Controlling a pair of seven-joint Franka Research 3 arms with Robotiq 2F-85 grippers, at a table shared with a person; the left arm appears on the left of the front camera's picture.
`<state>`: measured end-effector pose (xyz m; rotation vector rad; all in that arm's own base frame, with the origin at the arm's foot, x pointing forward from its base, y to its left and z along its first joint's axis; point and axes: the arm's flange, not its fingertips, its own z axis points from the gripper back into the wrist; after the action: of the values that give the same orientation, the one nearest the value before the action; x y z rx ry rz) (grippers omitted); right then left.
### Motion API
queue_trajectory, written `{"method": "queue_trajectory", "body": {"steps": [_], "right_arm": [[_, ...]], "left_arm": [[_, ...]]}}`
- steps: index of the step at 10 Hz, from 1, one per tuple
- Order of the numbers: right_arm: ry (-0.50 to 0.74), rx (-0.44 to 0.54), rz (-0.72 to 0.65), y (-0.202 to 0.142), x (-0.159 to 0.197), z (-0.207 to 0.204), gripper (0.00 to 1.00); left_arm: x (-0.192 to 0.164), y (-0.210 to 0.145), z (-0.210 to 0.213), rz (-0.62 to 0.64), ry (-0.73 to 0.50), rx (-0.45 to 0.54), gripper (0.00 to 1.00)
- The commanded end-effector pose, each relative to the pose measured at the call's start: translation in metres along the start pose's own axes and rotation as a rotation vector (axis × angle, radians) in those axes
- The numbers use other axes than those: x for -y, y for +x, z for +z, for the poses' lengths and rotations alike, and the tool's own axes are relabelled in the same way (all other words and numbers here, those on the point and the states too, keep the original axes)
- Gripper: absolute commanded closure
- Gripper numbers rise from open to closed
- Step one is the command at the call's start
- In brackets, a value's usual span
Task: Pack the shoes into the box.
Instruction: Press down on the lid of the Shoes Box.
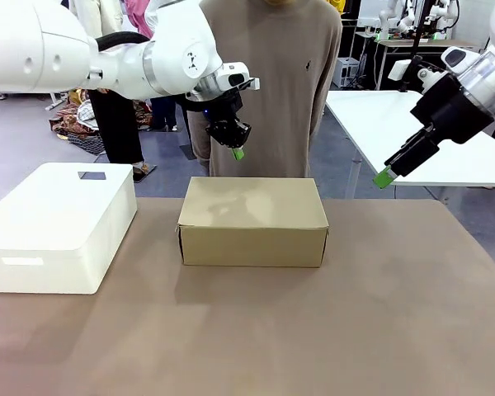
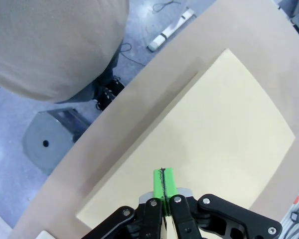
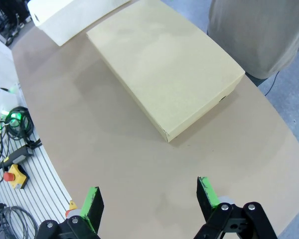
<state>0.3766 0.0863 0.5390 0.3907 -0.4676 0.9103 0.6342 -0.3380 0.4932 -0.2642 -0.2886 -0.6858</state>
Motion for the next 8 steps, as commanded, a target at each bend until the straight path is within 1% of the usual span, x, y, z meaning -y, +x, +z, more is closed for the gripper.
{"method": "queue_trajectory", "body": {"steps": [1,8], "right_arm": [[-0.007,-0.005,0.002,0.0001,0.0006,-0.0003,0.00],[-0.007,-0.005,0.002,0.0001,0.0006,-0.0003,0.00]], "left_arm": [[-0.0015,0.0029,0.0030,0.002,0.013,0.004,1.00],[-0.0015,0.0029,0.0030,0.002,0.013,0.004,1.00]]}}
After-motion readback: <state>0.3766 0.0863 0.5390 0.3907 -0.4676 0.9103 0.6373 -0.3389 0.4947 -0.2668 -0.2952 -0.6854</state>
